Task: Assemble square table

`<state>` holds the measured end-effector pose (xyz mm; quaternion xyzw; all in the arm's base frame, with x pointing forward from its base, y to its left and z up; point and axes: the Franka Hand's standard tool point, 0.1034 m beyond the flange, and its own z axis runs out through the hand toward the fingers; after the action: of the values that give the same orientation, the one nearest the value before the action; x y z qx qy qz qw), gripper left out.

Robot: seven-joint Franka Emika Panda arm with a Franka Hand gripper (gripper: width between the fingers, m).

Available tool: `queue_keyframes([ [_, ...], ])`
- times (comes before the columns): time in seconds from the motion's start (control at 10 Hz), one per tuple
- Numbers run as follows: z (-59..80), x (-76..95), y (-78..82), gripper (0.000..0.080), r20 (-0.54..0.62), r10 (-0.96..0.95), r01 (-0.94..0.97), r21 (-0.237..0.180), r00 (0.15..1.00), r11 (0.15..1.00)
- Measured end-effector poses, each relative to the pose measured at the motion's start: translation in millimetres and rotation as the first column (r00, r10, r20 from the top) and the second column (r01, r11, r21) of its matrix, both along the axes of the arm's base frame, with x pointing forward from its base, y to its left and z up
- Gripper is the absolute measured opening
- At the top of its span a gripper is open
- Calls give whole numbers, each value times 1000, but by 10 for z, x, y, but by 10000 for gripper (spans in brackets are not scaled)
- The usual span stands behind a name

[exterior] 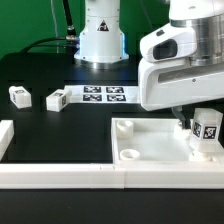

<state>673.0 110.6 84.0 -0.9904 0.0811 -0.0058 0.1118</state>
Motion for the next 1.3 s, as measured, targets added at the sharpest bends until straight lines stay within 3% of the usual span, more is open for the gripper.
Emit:
queue_keyframes([
  [0.1,1,0,7,534,-17,-73,73,5,997,997],
  [0.2,4,6,-8,360,-29,-137,137,6,990,991],
  [0.3,2,8,-18,329,-38,-176,176,5,984,984],
  [0.7,-6,13,-48,329,-115,-487,491,1,866,871],
  [0.9,-31,56,-226,323,-185,-699,715,32,691,699],
  [1.1,-73,54,-296,313,-264,-823,856,18,503,517],
  [1.3,-82,56,-298,309,-310,-876,921,-6,369,390],
])
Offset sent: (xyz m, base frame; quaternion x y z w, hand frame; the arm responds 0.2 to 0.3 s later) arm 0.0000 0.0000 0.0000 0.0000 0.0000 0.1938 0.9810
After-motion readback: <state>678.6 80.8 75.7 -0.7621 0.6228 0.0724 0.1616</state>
